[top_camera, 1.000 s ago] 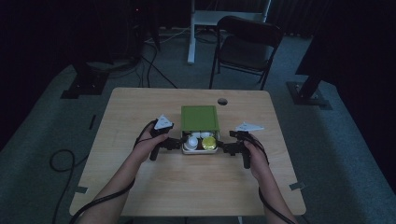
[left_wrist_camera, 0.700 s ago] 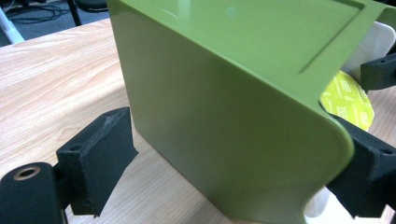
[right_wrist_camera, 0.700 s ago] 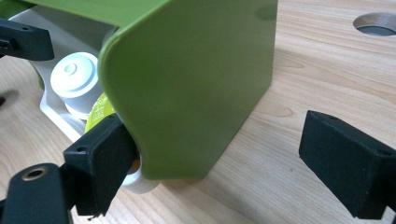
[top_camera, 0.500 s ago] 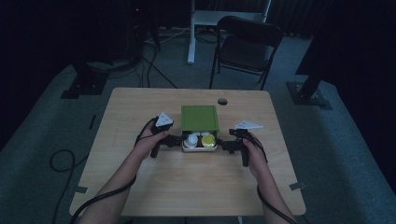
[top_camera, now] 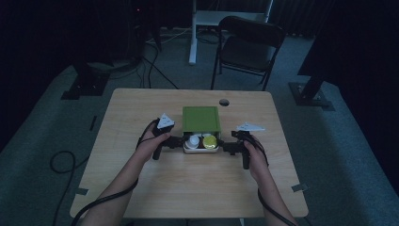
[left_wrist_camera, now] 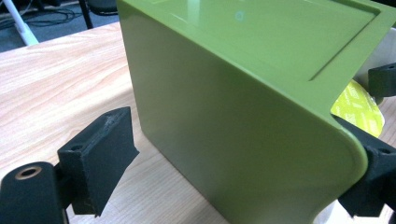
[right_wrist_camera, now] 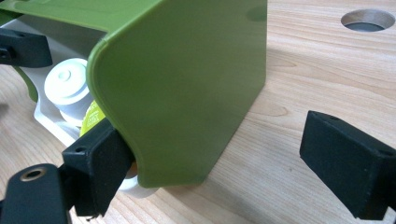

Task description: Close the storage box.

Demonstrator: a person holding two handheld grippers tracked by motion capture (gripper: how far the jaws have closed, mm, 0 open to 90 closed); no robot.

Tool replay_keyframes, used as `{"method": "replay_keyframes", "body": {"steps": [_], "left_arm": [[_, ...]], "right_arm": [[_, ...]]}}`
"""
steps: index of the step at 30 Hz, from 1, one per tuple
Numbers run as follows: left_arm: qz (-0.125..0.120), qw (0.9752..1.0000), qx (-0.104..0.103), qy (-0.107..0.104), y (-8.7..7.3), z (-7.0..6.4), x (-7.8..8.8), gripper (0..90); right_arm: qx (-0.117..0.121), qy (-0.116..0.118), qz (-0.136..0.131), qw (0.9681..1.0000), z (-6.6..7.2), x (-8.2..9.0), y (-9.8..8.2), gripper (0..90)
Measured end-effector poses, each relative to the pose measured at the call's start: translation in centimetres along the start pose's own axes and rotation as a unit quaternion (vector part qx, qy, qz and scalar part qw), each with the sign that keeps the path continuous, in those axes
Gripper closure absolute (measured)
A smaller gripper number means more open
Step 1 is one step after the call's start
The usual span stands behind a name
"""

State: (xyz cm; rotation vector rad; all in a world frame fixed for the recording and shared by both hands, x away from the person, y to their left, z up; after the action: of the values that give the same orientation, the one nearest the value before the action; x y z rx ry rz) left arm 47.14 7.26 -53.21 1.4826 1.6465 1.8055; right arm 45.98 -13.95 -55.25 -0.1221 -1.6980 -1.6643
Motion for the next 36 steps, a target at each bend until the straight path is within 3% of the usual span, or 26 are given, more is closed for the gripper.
{"method": "replay_keyframes", "body": {"steps": [4, 7, 12, 20, 36], "left_arm": [[0.003, 0.9999, -0.004, -0.009, 0.0, -0.6, 0.1, 11.5], [0.004, 0.9997, -0.002, -0.023, -0.3, -1.4, 0.3, 11.0], [0.010, 0.9998, -0.007, -0.017, -0.7, -1.7, 0.9, 10.2], [0.009, 0.9996, -0.022, -0.014, -0.3, -2.3, 2.0, 9.7], [0.014, 0.9995, -0.026, -0.007, -0.3, -2.5, 3.4, 9.7]], "right_arm": [[-0.011, 0.002, -0.005, 0.9999, 0.2, 0.1, 0.0, 10.7], [-0.005, 0.007, -0.011, 0.9999, 0.7, 0.4, 0.1, 10.7], [0.011, 0.001, -0.015, 0.9998, 1.2, 0.9, 0.0, 10.7], [0.014, -0.007, -0.024, 0.9996, 1.2, 1.9, 0.2, 10.7], [0.018, -0.025, -0.029, 0.9991, 0.5, 3.4, 0.2, 10.7]]}}
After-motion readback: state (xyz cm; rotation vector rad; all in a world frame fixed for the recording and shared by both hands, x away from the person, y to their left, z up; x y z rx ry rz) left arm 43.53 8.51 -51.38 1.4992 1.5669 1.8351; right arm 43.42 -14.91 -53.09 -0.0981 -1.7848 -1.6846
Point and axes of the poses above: each handheld gripper's, and its own axes: x roughly backward along the jaws, y roughly out of its top, z roughly to its left, the point moved 9 cm from there along -x, roughly forward along the jaws, and after that the axes turned 13 degrees about -y, right-handed, at the moved point
